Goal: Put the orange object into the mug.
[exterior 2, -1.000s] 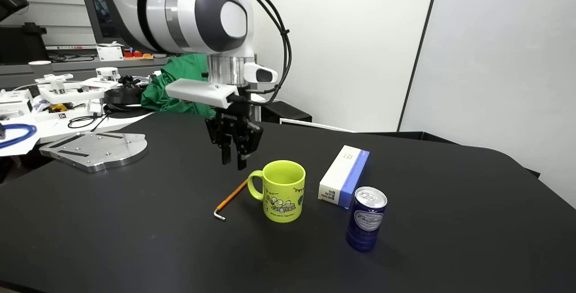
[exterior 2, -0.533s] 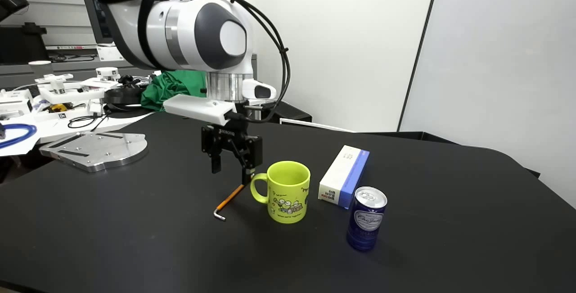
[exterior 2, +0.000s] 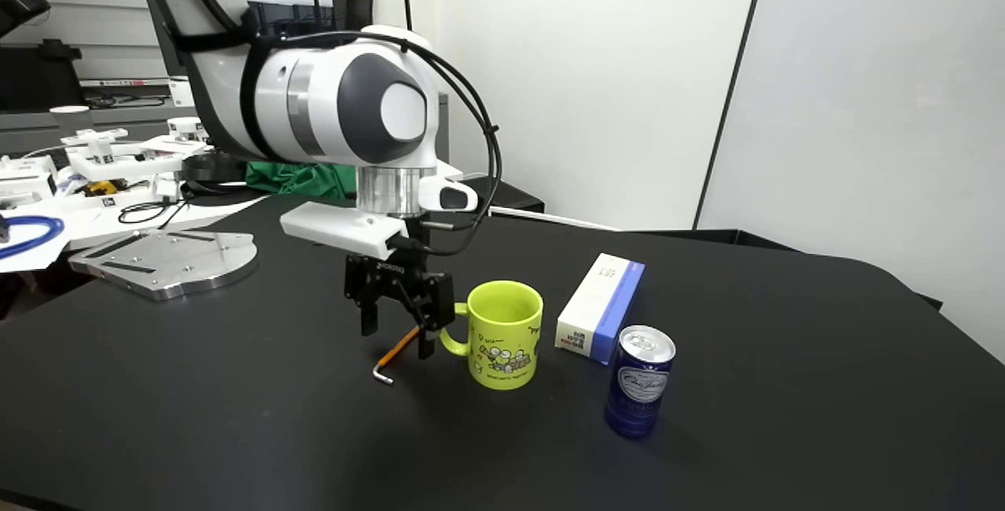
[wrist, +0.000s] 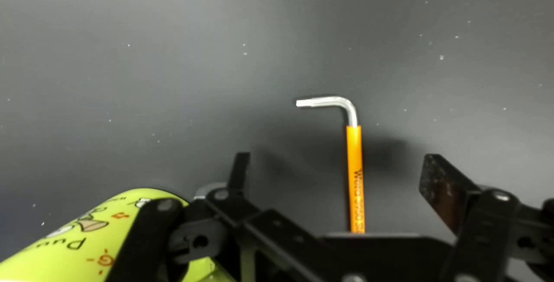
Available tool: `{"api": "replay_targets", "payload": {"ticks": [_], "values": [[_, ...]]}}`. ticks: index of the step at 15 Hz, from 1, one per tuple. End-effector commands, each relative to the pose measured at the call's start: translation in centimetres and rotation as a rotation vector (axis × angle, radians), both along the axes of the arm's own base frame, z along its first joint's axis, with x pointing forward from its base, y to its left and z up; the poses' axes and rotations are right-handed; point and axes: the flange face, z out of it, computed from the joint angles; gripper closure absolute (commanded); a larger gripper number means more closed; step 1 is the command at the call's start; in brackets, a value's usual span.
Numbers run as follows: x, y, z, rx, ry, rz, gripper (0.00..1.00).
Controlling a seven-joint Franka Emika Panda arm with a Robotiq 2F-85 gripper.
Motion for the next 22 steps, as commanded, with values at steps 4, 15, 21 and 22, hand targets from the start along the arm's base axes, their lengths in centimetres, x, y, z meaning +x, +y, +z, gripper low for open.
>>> {"api": "replay_targets", "payload": {"ticks": [4,15,21,22], "values": [[-0.6,0.1,-1.6,-0.017,0.001,-0.015,0.33],[-0.5,0.1,-1.1,-0.017,-0.016,-0.017,1.00],[2.1,0.1,2.4,0.027,-0.061,-0.082,0.98],[2.6,0.2,3.2,0.036,-0.074,-0.092,0.98]]}}
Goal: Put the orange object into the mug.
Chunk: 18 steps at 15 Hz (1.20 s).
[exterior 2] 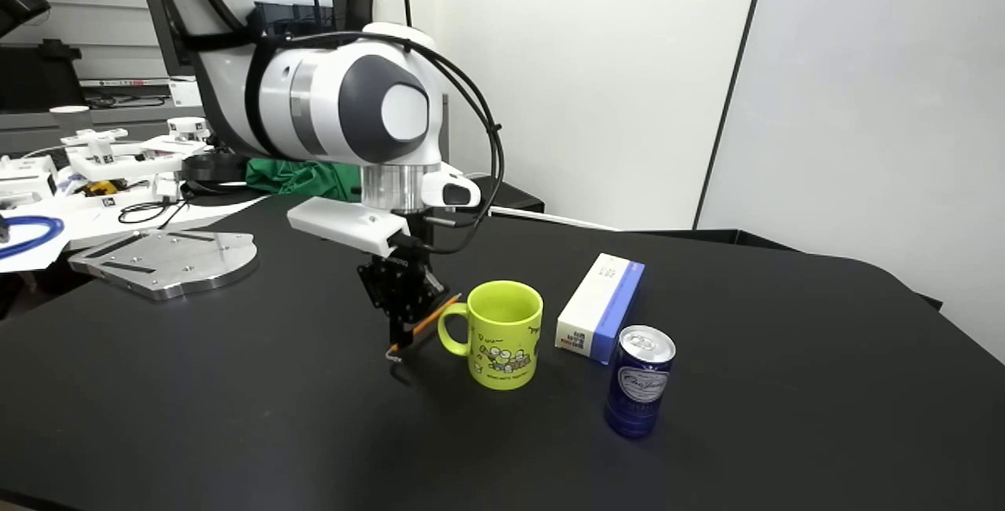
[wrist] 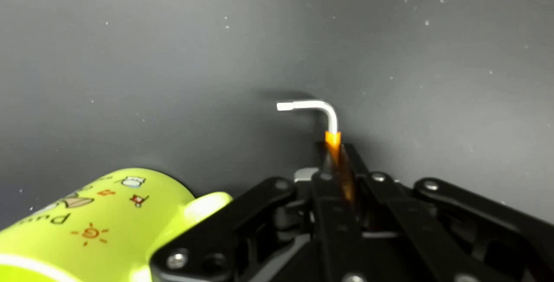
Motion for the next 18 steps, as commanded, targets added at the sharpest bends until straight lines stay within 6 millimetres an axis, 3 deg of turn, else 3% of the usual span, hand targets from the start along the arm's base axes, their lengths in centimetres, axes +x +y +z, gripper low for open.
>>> {"api": "replay_targets", "payload": {"ticks": [1,5,10,14,18], "values": [[1.9,0.4,3.5,0.039,-0.034,-0.060,0.98],[3.7,0.4,7.8,0.082,-0.078,-0.104,0.98],[4.2,-3.2,14.2,0.161,-0.033,-0.181,0.98],[2.9,-9.1,18.0,0.352,0.085,-0.279,0.98],[0.6,-16.3,18.3,0.512,0.201,-0.411,0.98]]}}
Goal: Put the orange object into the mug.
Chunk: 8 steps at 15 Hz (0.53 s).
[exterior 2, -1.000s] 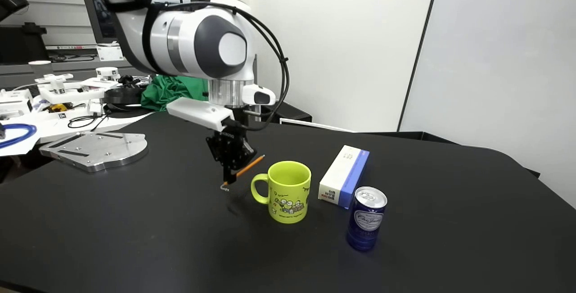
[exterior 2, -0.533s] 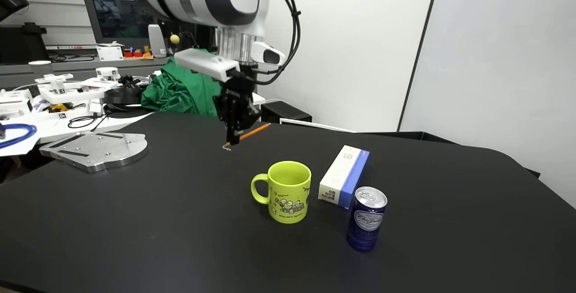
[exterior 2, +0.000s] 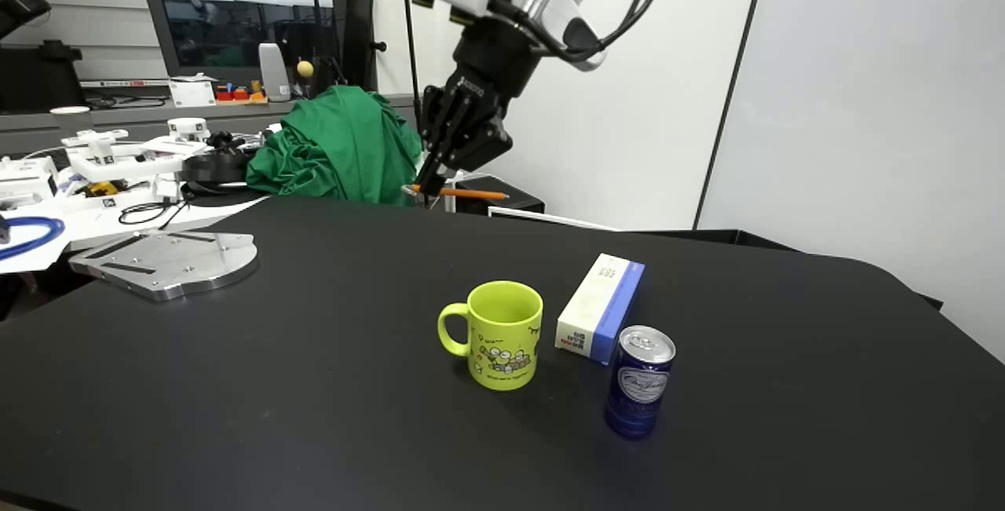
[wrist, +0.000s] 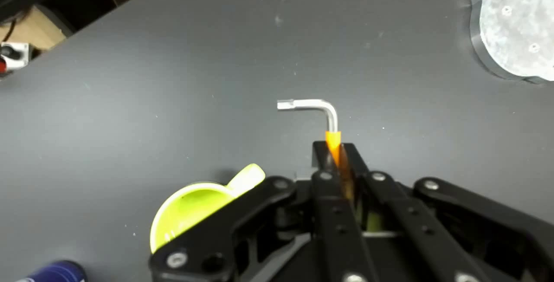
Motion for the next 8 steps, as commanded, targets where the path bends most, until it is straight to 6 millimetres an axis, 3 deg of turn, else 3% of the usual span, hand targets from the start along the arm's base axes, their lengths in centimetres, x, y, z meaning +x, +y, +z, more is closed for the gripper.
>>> {"api": "replay_targets", "payload": {"ticks": [1,4,8], "values": [[-1.3,-5.9,-0.4,0.141,0.085,-0.113,0.98],[-2.9,-9.7,-2.4,0.251,0.159,-0.230,0.98],[-3.5,-11.3,-5.7,0.377,0.221,-0.331,0.98]]}}
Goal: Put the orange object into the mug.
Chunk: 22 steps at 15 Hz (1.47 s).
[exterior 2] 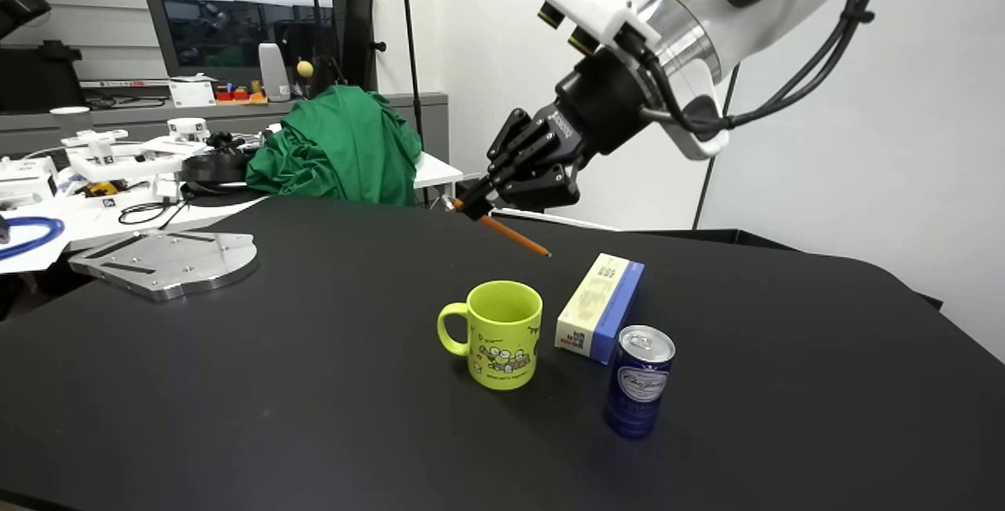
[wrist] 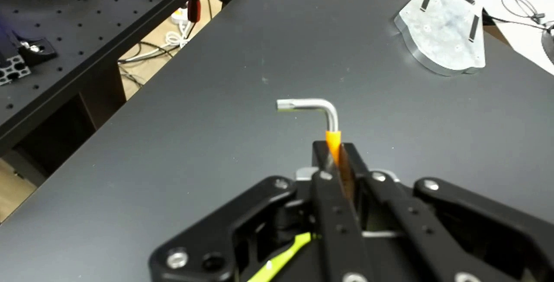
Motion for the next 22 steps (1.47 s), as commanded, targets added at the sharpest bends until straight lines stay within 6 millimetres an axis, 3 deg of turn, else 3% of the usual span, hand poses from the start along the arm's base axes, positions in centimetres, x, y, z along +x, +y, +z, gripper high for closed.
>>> {"api": "replay_targets", "payload": {"ticks": [1,7,19,20,22], "values": [[1.3,-0.6,-2.3,0.097,0.051,-0.063,0.98],[2.3,0.4,-5.1,0.158,0.076,-0.099,0.98],[1.3,-0.4,-9.3,0.192,0.140,-0.147,0.98],[1.4,-0.3,-9.1,0.180,0.134,-0.143,0.68],[1.7,0.1,-8.5,0.163,0.121,-0.129,0.59]]}}
